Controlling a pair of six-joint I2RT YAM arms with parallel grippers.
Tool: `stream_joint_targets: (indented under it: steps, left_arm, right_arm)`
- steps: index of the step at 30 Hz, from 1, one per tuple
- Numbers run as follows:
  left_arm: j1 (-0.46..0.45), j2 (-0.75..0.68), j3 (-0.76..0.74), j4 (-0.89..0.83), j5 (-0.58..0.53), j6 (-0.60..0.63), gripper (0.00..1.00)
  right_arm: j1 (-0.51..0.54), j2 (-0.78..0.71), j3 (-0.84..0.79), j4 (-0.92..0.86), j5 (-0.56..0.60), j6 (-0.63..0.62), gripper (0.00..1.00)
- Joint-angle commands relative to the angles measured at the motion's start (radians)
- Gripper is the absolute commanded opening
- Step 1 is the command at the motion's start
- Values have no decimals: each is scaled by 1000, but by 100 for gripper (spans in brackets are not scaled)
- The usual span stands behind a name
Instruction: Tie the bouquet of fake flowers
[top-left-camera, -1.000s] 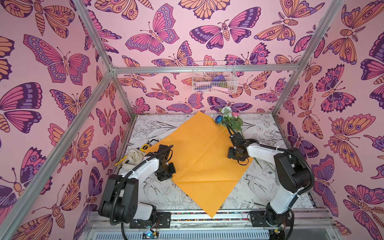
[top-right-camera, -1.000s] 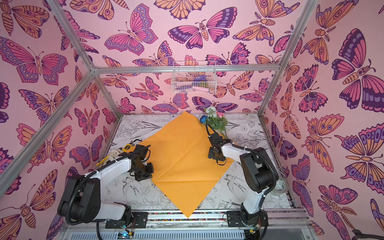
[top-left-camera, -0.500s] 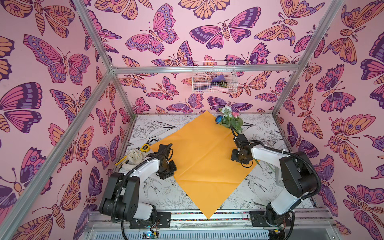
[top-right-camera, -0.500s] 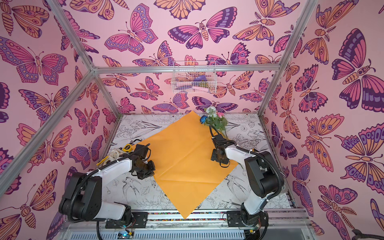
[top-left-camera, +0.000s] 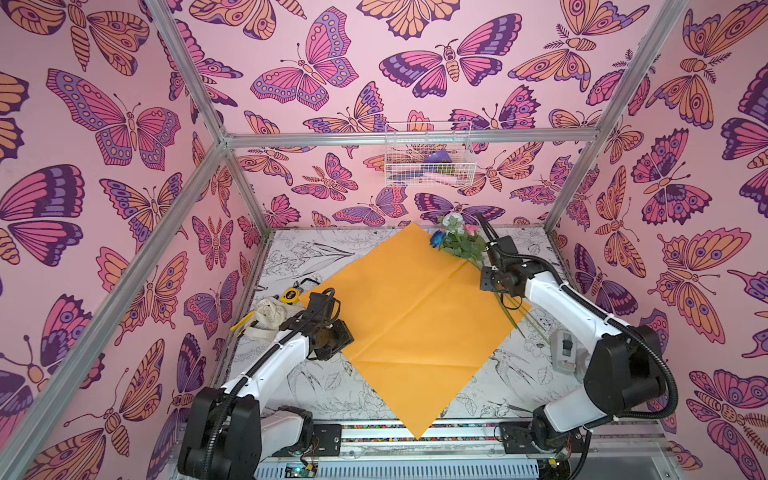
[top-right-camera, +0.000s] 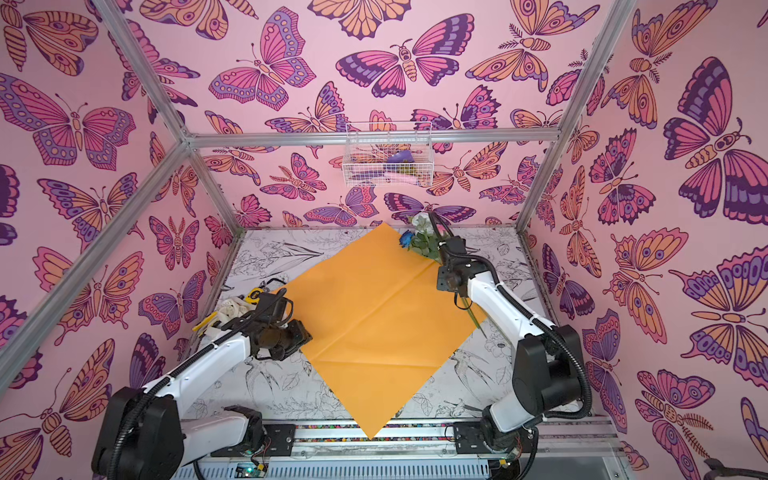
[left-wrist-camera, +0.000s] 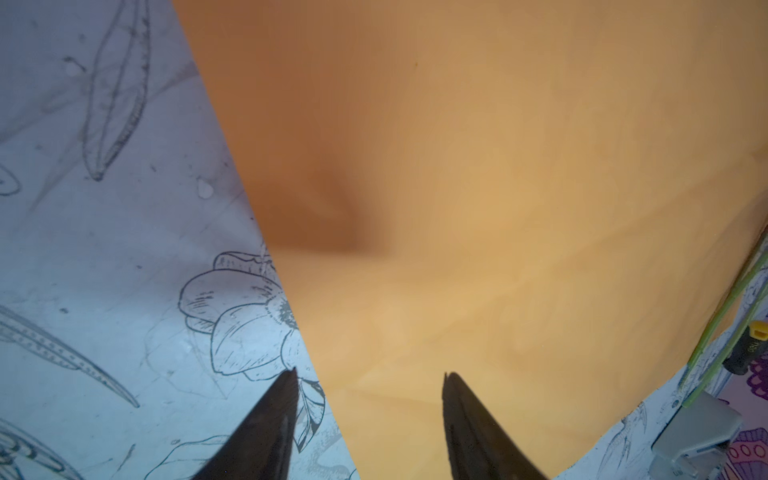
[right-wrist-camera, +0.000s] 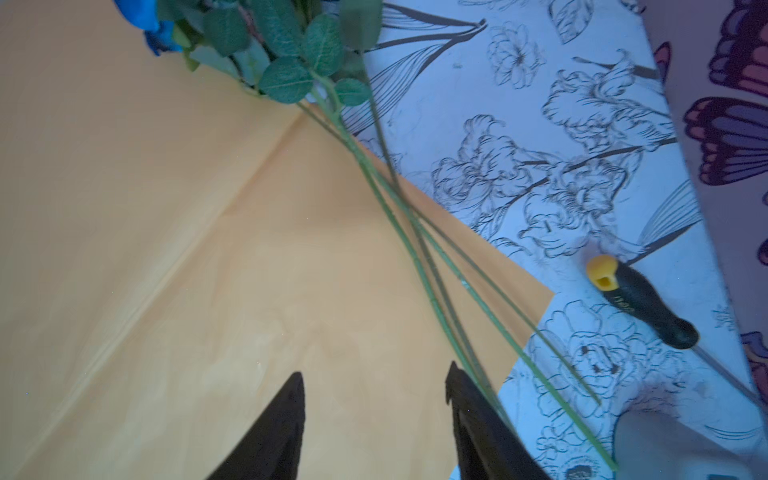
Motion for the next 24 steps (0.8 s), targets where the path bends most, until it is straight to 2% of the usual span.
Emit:
stream_joint_targets:
  steps: [1, 4, 8, 12, 19, 21, 24]
  left_arm:
    - [2, -59, -22, -70, -64, -7, 63]
    - [7, -123, -6, -141, -120, 4, 67]
    - [13, -186, 51, -237, -198, 35, 69]
    - [13, -188, 105, -195, -171, 72, 61]
    - [13, 27, 151, 98, 24, 93, 54]
    - [14, 114, 174, 129, 46, 100, 54]
    - [15, 173, 187, 152, 21, 103, 53]
  right_arm:
    - [-73, 76, 51, -111, -27, -115, 52]
    - [-112, 136, 87, -124, -70, -178, 48]
    - [-126, 205, 131, -120, -66, -257, 43]
    - [-129, 252, 164, -101, -49, -298, 42]
    - [-131, 336, 226, -92, -77, -341, 42]
    - [-130, 370, 253, -107, -81, -357, 38]
    - [-131, 408, 278, -109, -91, -375, 38]
